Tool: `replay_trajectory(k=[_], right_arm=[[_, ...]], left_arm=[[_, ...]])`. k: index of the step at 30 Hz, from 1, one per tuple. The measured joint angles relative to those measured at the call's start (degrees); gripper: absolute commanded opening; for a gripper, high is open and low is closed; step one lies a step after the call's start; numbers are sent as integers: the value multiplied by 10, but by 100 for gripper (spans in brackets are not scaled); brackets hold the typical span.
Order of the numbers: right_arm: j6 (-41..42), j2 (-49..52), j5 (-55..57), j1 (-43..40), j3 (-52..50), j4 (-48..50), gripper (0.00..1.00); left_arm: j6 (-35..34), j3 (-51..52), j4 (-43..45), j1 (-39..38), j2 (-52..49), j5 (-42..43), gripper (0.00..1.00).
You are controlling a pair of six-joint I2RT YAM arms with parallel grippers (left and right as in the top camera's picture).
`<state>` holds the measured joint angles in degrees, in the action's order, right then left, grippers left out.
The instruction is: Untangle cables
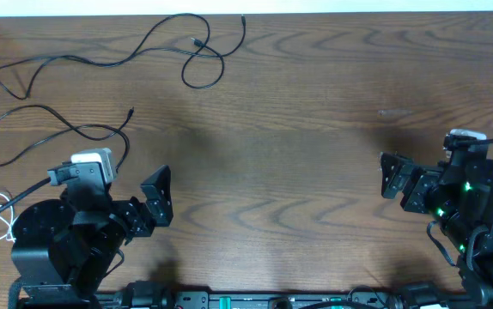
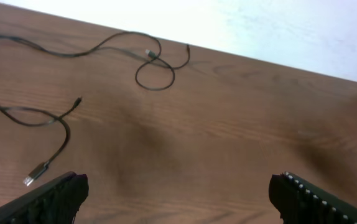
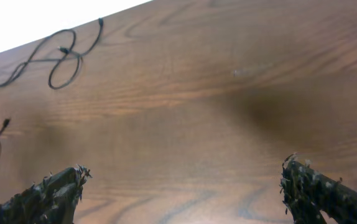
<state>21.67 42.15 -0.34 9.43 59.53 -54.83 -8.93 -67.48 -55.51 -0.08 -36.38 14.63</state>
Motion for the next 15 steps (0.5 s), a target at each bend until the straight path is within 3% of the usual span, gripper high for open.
replay_trajectory(k=[15], right_arm=[[0,0,2,0,-1,-115,99]], left_arm=[[0,0,-13,0,0,0,99]])
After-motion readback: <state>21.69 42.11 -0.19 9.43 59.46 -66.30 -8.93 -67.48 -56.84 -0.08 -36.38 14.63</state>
